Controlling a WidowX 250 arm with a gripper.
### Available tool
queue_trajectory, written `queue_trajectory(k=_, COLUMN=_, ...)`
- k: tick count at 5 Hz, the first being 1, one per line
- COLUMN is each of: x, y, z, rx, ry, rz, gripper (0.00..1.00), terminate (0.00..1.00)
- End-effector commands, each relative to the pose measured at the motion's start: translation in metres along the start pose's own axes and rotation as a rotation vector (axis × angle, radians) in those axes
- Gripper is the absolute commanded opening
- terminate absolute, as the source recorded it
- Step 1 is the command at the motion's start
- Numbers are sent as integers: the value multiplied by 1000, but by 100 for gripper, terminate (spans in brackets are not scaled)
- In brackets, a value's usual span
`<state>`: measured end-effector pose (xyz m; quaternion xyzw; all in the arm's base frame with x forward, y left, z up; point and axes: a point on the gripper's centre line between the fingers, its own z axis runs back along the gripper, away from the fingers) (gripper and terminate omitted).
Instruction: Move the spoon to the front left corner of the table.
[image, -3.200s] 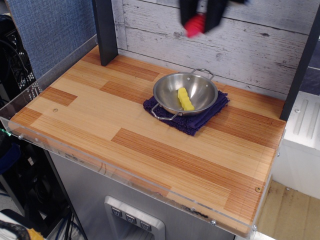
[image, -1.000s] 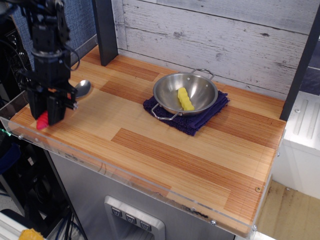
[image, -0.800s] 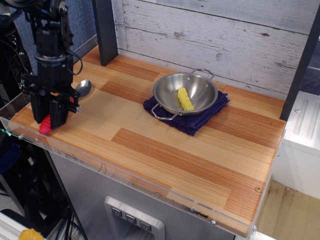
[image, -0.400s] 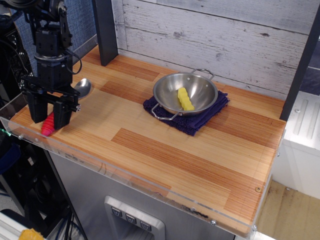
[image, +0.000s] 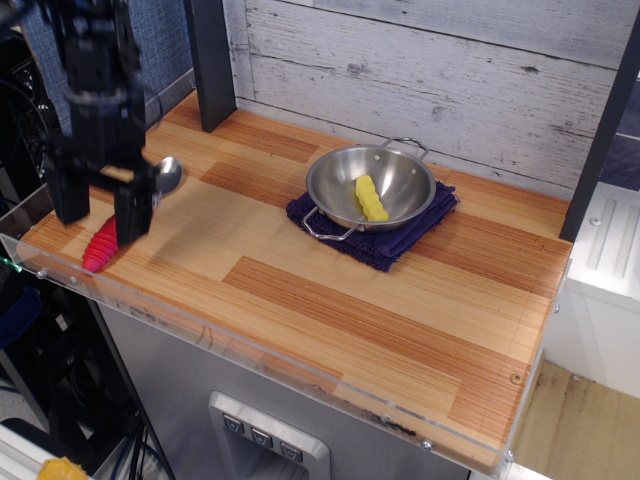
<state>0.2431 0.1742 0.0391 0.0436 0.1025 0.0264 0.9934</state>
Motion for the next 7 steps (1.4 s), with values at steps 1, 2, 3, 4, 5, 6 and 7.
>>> queue_trajectory(k=1, x=-10, y=-41, z=124, rx=9, ry=-235, rz=24, gripper=100, terminate=0)
queue_trajectory(k=2, x=-4, y=-61, z=151, rx=-77, ry=-262, rz=7, gripper=100, terminate=0)
queue_trajectory(k=3, x=-1, y=-68, z=149, rx=-77, ry=-231, rz=0, gripper=100, terminate=0)
queue_trajectory(k=4, x=1, y=-72, z=147, rx=-51, ry=-235, rz=-21, gripper=100, terminate=0)
queue_trajectory(k=5, x=2, y=-72, z=152, rx=-24, ry=-263, rz=-35, gripper=100, terminate=0)
queue_trajectory(k=6, x=2, y=-72, z=152, rx=-24, ry=-263, rz=-35, gripper=100, terminate=0)
queue_trajectory(k=7, x=2, y=-72, z=152, rx=-24, ry=-263, rz=-35, gripper=100, terminate=100)
